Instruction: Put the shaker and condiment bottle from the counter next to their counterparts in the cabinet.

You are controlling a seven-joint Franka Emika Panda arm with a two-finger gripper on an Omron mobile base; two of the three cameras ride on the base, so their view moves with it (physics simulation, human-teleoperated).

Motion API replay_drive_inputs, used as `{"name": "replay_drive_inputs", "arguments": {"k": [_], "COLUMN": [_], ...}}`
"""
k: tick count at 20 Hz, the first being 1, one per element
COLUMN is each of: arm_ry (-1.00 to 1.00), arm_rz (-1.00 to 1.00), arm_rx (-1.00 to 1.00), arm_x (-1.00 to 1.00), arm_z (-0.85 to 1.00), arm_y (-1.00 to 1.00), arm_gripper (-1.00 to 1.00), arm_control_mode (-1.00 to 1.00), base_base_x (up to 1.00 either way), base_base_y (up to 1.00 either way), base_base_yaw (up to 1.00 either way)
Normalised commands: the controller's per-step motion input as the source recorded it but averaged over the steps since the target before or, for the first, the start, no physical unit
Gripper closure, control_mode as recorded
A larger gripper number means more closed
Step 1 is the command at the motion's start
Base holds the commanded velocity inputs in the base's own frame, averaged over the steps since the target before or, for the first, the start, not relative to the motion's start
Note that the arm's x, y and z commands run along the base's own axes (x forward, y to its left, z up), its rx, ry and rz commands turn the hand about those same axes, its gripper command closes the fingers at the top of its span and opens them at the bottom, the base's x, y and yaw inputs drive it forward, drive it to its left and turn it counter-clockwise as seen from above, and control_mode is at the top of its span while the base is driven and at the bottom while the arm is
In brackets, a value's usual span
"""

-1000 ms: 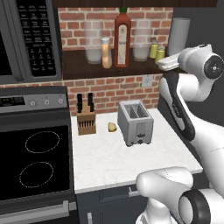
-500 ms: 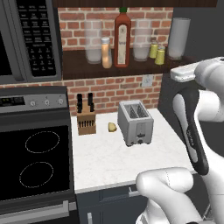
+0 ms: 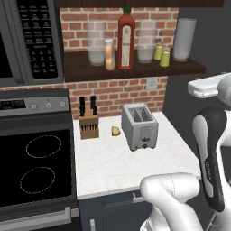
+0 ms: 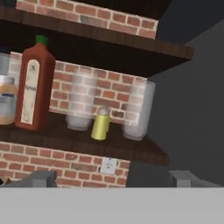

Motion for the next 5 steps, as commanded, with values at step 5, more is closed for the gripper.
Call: {"name": "replay_drive_inputs", "arguments": {"k": [5], "arm_ry": [0.0], "arm_rz": [0.0], "arm_rx": [0.02], "arm_x": [-0.72], "arm_z": [0.0], "arm_y": [0.0], "arm_gripper": [-1.0], "arm_control_mode": [-1.0], "base_base_x": [0.0], "base_base_y": [0.0], "base_base_yaw": [0.0]}}
